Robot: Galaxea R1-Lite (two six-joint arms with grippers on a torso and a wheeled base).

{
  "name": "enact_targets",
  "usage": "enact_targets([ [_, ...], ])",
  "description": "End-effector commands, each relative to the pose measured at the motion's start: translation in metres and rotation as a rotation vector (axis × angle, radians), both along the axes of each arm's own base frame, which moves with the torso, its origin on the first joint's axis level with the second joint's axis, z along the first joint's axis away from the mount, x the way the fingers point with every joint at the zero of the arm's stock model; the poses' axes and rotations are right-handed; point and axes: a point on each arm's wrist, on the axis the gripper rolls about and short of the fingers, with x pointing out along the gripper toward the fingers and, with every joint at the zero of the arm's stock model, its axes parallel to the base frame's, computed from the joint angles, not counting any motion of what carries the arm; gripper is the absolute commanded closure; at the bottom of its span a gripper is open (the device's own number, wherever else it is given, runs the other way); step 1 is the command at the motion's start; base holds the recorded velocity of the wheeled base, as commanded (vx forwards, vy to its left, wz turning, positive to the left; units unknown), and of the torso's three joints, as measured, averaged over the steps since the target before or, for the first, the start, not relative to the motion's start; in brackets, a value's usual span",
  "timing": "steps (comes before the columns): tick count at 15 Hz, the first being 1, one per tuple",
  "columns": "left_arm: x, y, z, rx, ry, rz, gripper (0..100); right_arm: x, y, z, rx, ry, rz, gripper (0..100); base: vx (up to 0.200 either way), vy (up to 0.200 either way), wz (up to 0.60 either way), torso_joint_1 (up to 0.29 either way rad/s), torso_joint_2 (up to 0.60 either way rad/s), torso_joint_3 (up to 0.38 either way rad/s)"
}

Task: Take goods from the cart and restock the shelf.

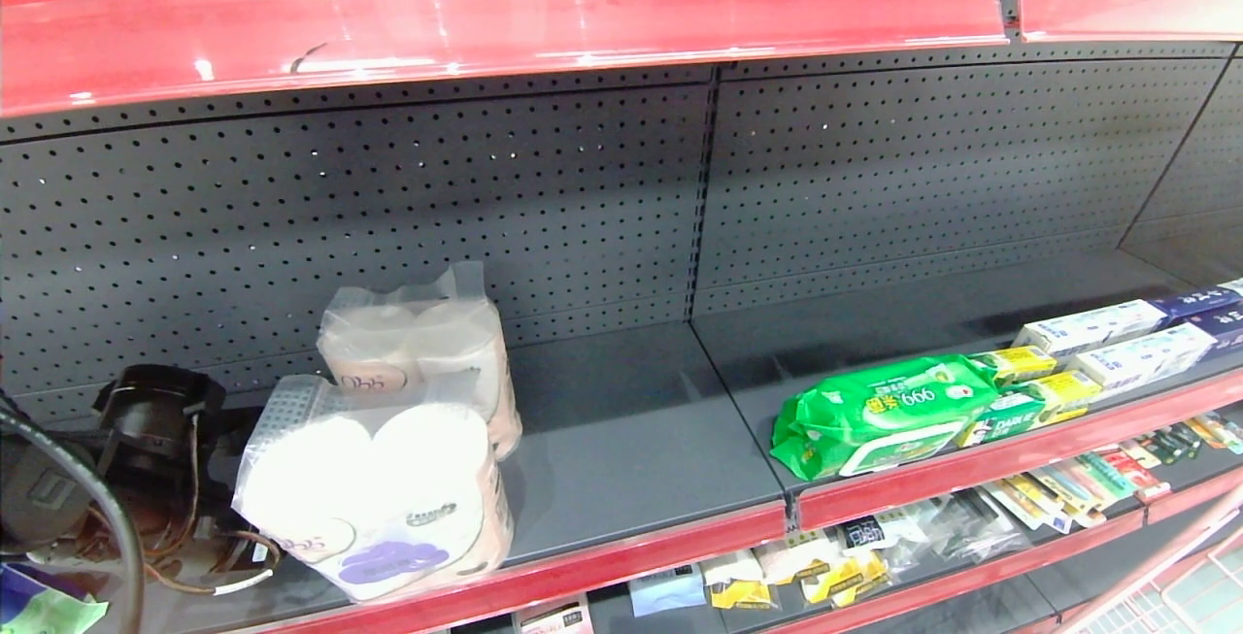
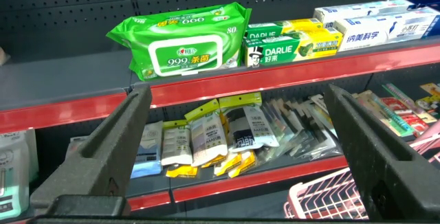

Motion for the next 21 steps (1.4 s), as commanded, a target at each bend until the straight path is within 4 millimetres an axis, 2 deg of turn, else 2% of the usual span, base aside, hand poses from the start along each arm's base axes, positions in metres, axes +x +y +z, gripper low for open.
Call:
enact_targets([
  [1,0.0,0.0,0.0,0.001,-0.002,0.001,0,0.0,0.0,0.0,0.0,0.001,0.0,0,0.0,0.0,0.0,0.0,0.0,0.0],
  [4,0.004,0.005,0.007,0.014,-0.059,0.025,0,0.0,0.0,0.0,0.0,0.001,0.0,0,0.0,0.0,0.0,0.0,0.0,0.0],
  [6,0.008,0.02,0.029,0.047,-0.202,0.062,0,0.0,0.0,0.0,0.0,0.001,0.0,0,0.0,0.0,0.0,0.0,0.0,0.0],
  [8,-0.005,0.022,0.049,0.09,-0.283,0.039,0,0.0,0.0,0.0,0.0,0.001,0.0,0,0.0,0.0,0.0,0.0,0.0,0.0],
  [9,-0.009,0.022,0.052,0.099,-0.298,0.031,0,0.0,0.0,0.0,0.0,0.001,0.0,0,0.0,0.0,0.0,0.0,0.0,0.0],
  [10,-0.026,0.018,0.066,0.123,-0.362,0.012,0,0.0,0.0,0.0,0.0,0.001,0.0,0,0.0,0.0,0.0,0.0,0.0,0.0],
  [11,-0.033,0.017,0.07,0.13,-0.384,0.006,0,0.0,0.0,0.0,0.0,0.001,0.0,0,0.0,0.0,0.0,0.0,0.0,0.0],
  [12,-0.056,0.012,0.082,0.148,-0.456,-0.006,0,0.0,0.0,0.0,0.0,0.001,0.0,0,0.0,0.0,0.0,0.0,0.0,0.0],
  [15,-0.107,0.0,0.095,0.179,-0.583,-0.029,0,0.0,0.0,0.0,0.0,0.001,0.0,0,0.0,0.0,0.0,0.0,0.0,0.0],
  [16,-0.135,-0.009,0.101,0.181,-0.667,-0.067,0,0.0,0.0,0.0,0.0,0.001,0.0,0,0.0,0.0,0.0,0.0,0.0,0.0],
  [19,-0.188,-0.021,0.114,0.112,-0.898,-0.204,0,0.0,0.0,0.0,0.0,0.001,0.0,0,0.0,0.0,0.0,0.0,0.0,0.0],
  [20,-0.202,-0.024,0.113,0.105,-0.965,-0.225,0,0.0,0.0,0.0,0.0,0.001,0.0,0,0.0,0.0,0.0,0.0,0.0,0.0],
  [21,-0.205,-0.024,0.112,0.106,-0.977,-0.228,0,0.0,0.0,0.0,0.0,0.001,0.0,0,0.0,0.0,0.0,0.0,0.0,0.0],
])
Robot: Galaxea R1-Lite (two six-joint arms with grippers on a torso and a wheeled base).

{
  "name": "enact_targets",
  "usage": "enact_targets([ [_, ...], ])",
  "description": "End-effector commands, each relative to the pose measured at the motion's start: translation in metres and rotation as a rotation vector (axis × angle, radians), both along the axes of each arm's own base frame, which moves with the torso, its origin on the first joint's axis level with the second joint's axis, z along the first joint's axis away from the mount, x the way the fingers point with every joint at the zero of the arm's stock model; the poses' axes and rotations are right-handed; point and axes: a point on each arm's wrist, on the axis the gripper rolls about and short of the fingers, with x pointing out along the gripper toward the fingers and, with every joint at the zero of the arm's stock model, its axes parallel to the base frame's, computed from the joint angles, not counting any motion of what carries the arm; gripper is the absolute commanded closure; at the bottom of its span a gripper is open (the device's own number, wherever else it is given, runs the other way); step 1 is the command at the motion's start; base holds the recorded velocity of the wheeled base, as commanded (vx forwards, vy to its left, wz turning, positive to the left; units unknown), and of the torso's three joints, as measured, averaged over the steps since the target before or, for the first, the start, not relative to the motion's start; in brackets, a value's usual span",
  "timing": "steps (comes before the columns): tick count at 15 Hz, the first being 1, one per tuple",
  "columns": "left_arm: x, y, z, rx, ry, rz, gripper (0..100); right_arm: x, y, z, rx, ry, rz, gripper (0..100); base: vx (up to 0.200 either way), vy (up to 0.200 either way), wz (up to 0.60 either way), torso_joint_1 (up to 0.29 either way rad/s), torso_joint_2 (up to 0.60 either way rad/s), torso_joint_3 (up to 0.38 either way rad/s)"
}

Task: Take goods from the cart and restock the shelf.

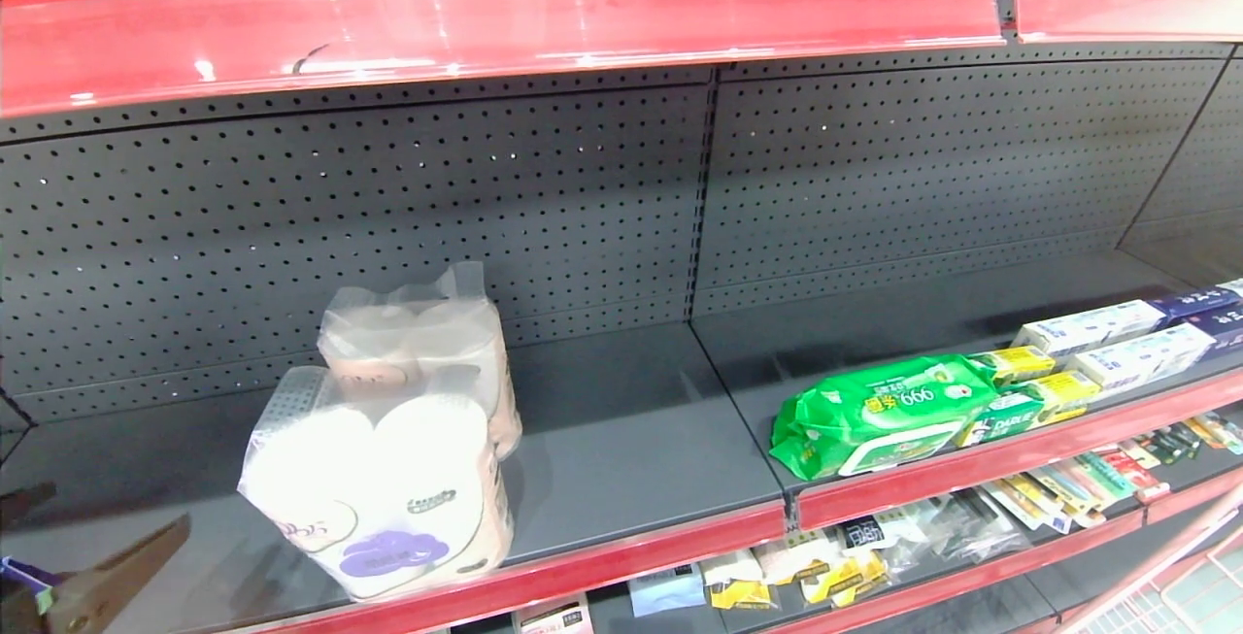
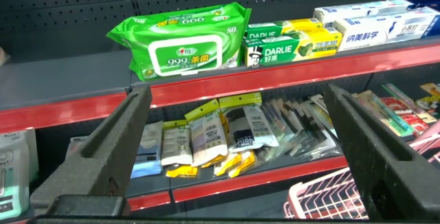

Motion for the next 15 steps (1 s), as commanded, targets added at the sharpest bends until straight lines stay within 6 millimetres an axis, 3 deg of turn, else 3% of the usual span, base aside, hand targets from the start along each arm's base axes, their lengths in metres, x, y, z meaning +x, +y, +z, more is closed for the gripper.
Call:
enact_targets([
  [1,-0.062,-0.01,-0.018,0.001,-0.245,-0.062,0,0.0,0.0,0.0,0.0,0.001,0.001,0,0.0,0.0,0.0,0.0,0.0,0.0],
  [2,-0.066,-0.011,-0.025,-0.002,-0.255,-0.061,0,0.0,0.0,0.0,0.0,0.001,0.001,0,0.0,0.0,0.0,0.0,0.0,0.0],
  [6,-0.085,-0.013,-0.084,0.012,-0.311,-0.013,0,0.0,0.0,0.0,0.0,0.001,0.001,0,0.0,0.0,0.0,0.0,0.0,0.0],
  [9,-0.083,-0.008,-0.093,-0.012,-0.279,0.187,0,0.0,0.0,0.0,0.0,0.001,0.001,0,0.0,0.0,0.0,0.0,0.0,0.0],
  [15,-0.083,-0.008,-0.094,-0.078,-0.272,0.191,0,0.0,0.0,0.0,-0.008,0.001,0.002,0,0.0,0.0,0.0,0.0,0.0,0.0],
])
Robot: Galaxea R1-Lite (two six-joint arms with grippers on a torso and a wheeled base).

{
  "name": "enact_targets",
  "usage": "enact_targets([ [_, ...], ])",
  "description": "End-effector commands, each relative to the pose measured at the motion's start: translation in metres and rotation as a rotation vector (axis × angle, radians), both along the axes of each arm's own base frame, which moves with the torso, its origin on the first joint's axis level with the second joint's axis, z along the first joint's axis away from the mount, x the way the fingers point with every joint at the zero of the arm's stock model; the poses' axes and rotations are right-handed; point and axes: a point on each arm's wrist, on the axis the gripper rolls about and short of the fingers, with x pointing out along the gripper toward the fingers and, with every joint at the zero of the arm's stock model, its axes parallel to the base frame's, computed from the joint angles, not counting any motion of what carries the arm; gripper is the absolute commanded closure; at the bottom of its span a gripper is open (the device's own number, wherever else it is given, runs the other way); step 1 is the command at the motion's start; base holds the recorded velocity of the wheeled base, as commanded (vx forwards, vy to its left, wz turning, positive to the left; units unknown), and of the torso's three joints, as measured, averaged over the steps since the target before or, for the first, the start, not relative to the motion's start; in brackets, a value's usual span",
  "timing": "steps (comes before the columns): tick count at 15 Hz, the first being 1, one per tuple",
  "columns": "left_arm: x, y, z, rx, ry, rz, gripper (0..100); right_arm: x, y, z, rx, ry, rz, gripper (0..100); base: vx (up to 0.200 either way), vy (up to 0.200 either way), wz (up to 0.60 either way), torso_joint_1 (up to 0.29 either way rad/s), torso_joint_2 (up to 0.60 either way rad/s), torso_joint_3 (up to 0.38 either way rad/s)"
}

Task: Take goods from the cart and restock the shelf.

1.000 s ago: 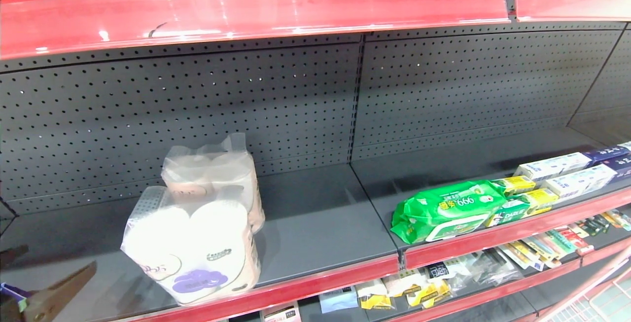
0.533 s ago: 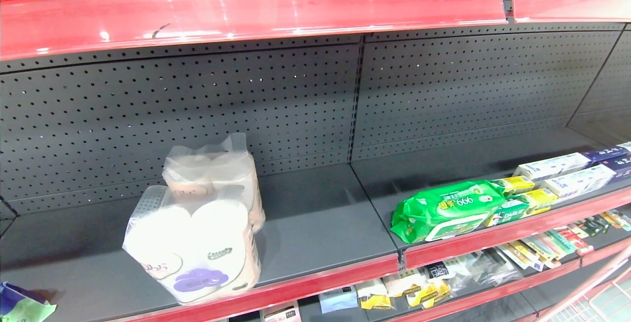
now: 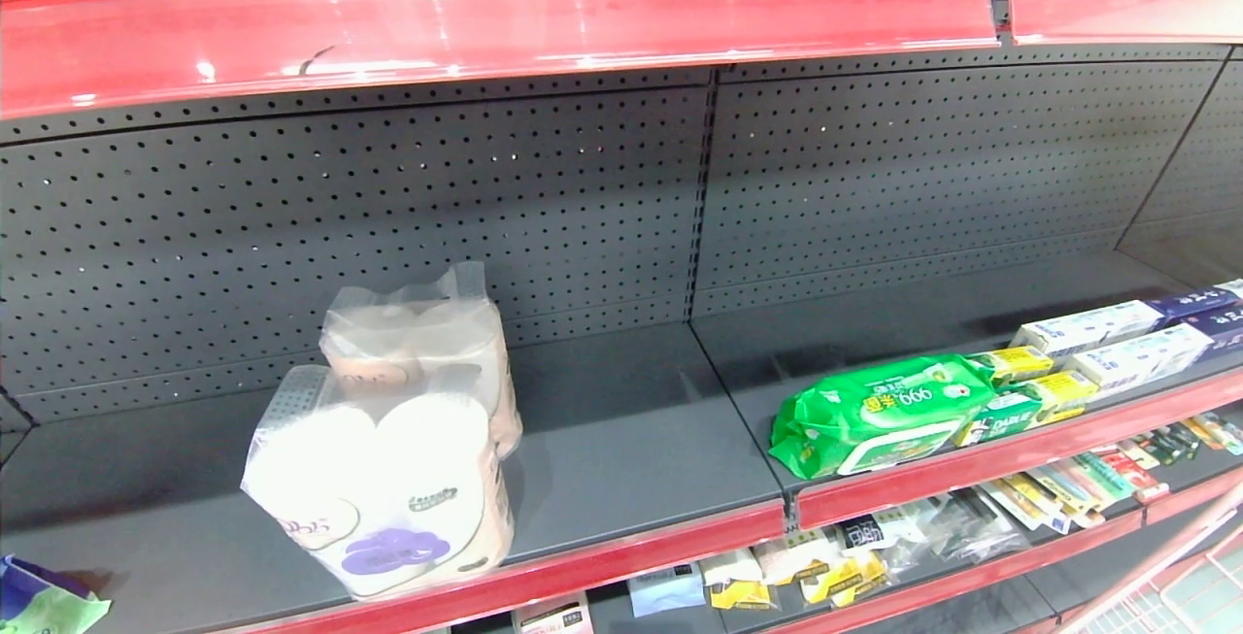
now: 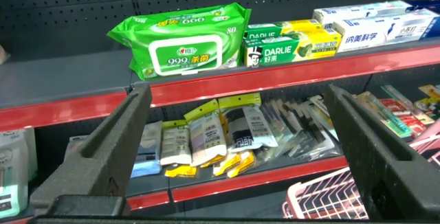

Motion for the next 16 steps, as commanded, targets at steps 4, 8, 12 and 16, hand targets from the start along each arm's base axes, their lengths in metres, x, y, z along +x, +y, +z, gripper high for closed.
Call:
enact_targets([
  [4,0.0,0.0005,-0.0002,0.0,0.001,-0.032,0,0.0001,0.0,0.0001,-0.002,0.0,0.002,0,0.0,0.0,0.3,0.0,0.0,0.002],
  [8,0.0,0.0005,-0.0002,0.0,0.001,-0.032,0,0.0001,0.0,0.0001,-0.002,0.0,0.002,0,0.0,0.0,0.6,0.006,0.0,0.001],
  [12,-0.0001,0.0004,-0.0002,0.0,0.0,-0.03,0,0.0001,0.0,0.0001,0.001,0.001,0.002,0,0.0,0.0,0.6,0.0,0.0,0.004],
  [16,-0.0001,0.0004,-0.0002,0.0,0.0,-0.029,0,0.0002,0.0,0.0001,0.004,0.002,0.003,0,0.0,0.0,0.15,-0.001,0.0,-0.001],
])
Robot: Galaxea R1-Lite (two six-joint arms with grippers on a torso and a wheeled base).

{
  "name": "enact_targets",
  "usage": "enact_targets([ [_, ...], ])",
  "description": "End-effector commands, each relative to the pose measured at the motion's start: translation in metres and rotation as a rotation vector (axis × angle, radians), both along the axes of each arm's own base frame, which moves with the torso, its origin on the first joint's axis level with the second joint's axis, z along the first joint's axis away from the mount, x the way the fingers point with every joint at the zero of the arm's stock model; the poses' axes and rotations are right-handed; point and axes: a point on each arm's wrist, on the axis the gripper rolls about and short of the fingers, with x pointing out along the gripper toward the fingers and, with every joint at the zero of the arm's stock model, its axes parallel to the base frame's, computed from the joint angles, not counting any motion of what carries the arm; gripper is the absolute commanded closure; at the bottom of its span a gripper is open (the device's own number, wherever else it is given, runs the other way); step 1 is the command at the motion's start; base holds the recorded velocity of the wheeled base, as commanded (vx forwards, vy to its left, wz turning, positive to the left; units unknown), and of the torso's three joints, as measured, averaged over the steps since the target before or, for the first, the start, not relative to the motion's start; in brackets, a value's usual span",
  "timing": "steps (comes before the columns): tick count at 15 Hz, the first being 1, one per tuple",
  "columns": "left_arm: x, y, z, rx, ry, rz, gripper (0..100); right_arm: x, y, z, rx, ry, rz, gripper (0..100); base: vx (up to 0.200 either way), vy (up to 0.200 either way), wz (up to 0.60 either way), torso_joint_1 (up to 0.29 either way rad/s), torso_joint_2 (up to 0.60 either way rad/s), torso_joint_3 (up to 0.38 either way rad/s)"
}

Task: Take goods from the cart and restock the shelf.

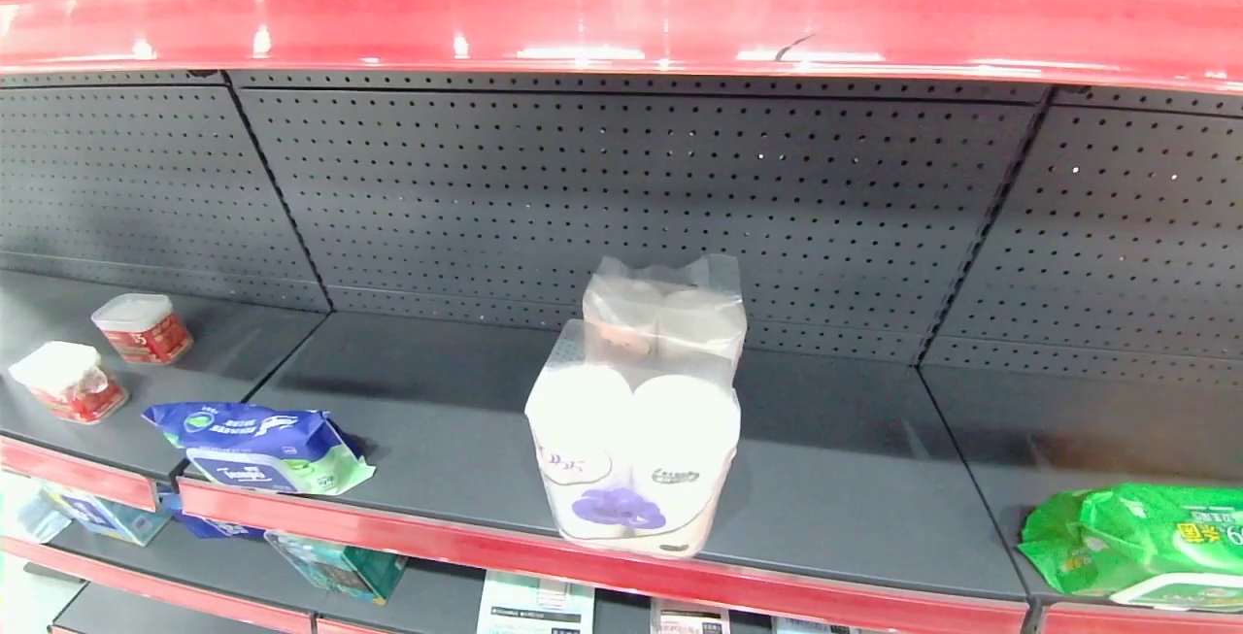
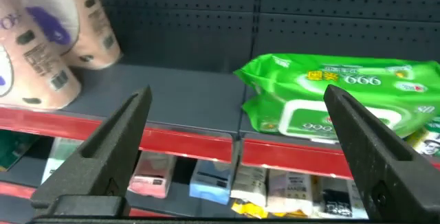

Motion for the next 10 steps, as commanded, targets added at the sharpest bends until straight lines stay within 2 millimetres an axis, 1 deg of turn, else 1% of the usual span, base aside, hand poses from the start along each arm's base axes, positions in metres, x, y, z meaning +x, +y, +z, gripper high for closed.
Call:
enact_targets([
  [1,0.0003,0.0,0.0,-0.001,0.005,0.001,0,0.0001,0.0,0.0001,0.0,0.0,0.001,0,0.0,0.0,0.0,0.0,0.0,0.0],
  [10,0.0003,0.0003,0.0001,0.017,0.004,0.012,0,0.0002,-0.0001,0.0001,-0.007,0.002,-0.002,0,0.0,0.0,0.0,0.0,0.0,0.0],
])
